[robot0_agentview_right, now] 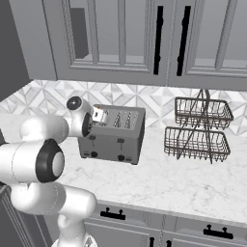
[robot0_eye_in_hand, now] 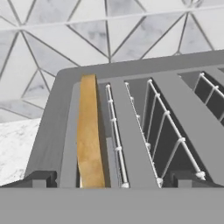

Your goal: Start the toaster. Once the lever pops up, take the bread to the plate on the dining counter.

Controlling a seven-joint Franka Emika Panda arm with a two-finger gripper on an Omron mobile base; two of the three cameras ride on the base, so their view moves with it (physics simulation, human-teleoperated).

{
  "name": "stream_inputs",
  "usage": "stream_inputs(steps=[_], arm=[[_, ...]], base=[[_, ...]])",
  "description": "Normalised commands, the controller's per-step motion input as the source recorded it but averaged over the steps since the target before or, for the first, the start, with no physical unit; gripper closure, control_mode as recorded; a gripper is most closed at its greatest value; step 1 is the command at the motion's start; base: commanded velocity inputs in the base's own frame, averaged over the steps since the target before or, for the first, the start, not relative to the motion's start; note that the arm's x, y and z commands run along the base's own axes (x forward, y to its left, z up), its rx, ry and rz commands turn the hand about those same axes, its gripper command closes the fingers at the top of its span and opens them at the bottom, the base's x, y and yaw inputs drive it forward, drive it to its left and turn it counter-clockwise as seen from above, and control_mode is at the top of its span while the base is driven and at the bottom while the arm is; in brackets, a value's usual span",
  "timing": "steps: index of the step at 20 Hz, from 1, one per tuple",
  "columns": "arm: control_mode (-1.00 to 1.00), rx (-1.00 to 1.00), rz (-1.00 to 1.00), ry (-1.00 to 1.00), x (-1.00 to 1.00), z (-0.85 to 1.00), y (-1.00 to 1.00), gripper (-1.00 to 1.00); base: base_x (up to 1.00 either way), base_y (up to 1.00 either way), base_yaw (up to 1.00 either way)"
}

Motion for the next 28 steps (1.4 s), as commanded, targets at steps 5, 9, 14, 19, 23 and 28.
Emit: stream_inputs(steps=[5, 9, 14, 19, 23, 28], arm=[[-1.00, 0.00, 0.00, -0.01, 0.37, -0.14, 0.00, -1.00], [-1.00, 0.00, 0.00, 0.00, 0.40, -0.21, 0.00, -1.00], [-1.00, 0.00, 0.00, 0.00, 0.22, -0.20, 0.00, 1.00], [-1.00, 0.00, 0.00, 0.00, 0.02, -0.19, 0.00, 1.00], [-1.00, 0.00, 0.00, -0.01, 0.00, -0.02, 0.00, 1.00], [-1.00, 0.00, 0.00, -0.10, -0.01, 0.04, 0.00, 1.00]], base=[[0.00, 0.00, 0.00], [0.00, 0.00, 0.00], [0.00, 0.00, 0.00], [0.00, 0.00, 0.00], [0.00, 0.00, 0.00], [0.00, 0.00, 0.00]])
